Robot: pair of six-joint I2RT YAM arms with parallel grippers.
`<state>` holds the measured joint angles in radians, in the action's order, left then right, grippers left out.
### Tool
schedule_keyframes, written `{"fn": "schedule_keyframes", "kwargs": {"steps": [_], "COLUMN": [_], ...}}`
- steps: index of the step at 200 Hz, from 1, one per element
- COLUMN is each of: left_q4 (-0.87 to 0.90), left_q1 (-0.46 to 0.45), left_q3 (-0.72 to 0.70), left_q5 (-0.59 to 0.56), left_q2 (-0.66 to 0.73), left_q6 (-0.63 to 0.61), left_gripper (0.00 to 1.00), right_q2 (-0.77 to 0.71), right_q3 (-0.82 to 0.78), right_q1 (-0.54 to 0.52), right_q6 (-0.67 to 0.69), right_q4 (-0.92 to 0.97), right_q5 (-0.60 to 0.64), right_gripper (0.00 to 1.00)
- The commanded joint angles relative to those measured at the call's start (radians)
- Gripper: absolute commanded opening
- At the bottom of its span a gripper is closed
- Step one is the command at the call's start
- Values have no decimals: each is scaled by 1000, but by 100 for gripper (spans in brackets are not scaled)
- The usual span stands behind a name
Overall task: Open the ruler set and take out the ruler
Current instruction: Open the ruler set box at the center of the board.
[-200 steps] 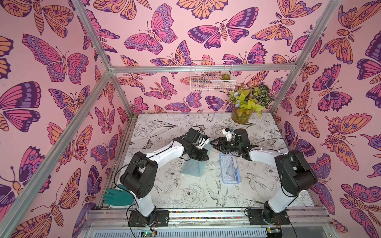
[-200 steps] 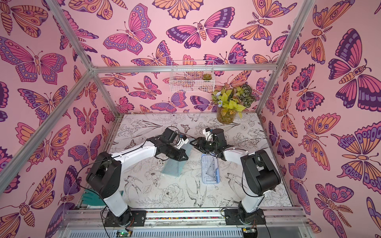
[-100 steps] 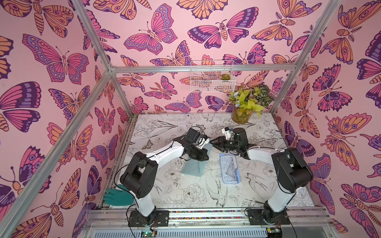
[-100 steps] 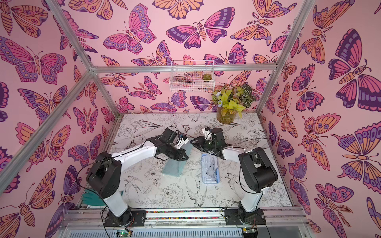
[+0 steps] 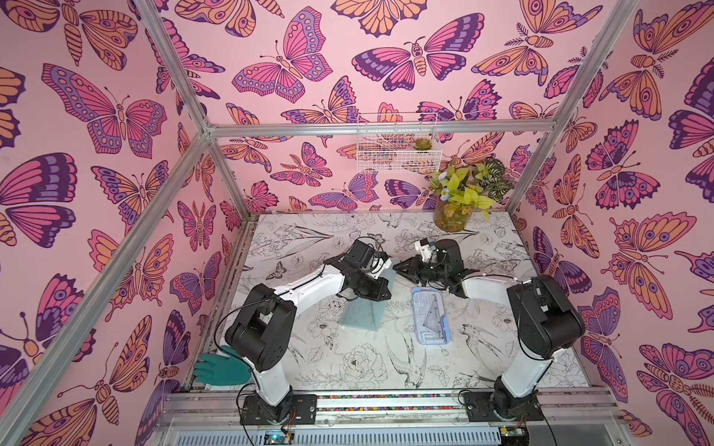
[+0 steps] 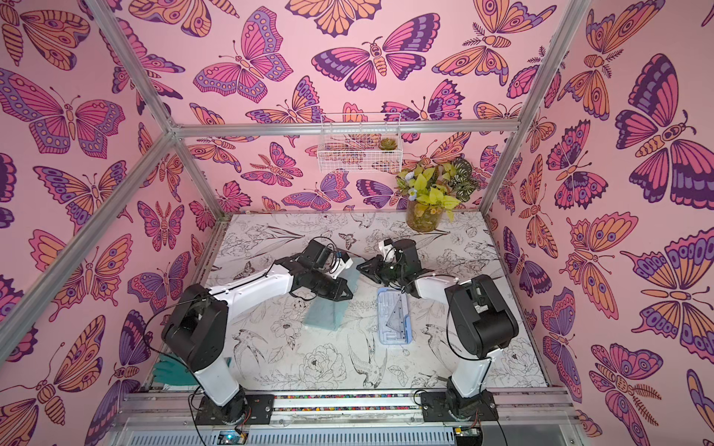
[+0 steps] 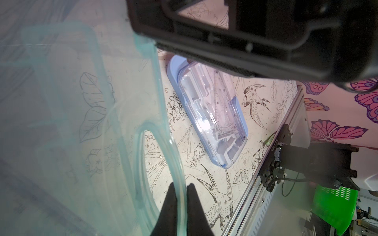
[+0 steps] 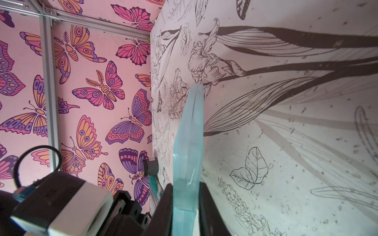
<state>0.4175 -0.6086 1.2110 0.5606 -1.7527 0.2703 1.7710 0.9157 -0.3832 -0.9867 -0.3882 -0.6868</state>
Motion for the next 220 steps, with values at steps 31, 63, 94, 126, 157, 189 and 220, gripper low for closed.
{"fn": "schedule_keyframes", "kwargs": {"steps": [31,63,94,126,157,189,220], "left_q4": [-24,-24,-23,-21,-16,-6,3], "left_q1": [5,5,3,1,0,-8,-12], "left_q3": [-22,-29,-33,-39,-42,-40,-41], "left_q5": [11,-5,-25,-51,-80,-110,-145], "left_q2": [-20,-20,-20,-16,-16,-22,-25], "left_q6": [-12,-11,-13,-16,-20,-25,-27], "left_gripper": [0,0,0,0,0,0,0], "right_q2": [-3,-7,-10,-25,-42,-45,-51], "right_q3": [50,67,79,90,97,106,118], "right_q1": [-14,-23,-29,-33,-34,-33,-34], "right_q6": [73,104,124,148,164,168,169], "right_q4": [118,176,213,267,309,324,353], "right_q5": [36,71,91,115,136,136,135], "right_gripper": [18,13,10,7,4,1,0]}}
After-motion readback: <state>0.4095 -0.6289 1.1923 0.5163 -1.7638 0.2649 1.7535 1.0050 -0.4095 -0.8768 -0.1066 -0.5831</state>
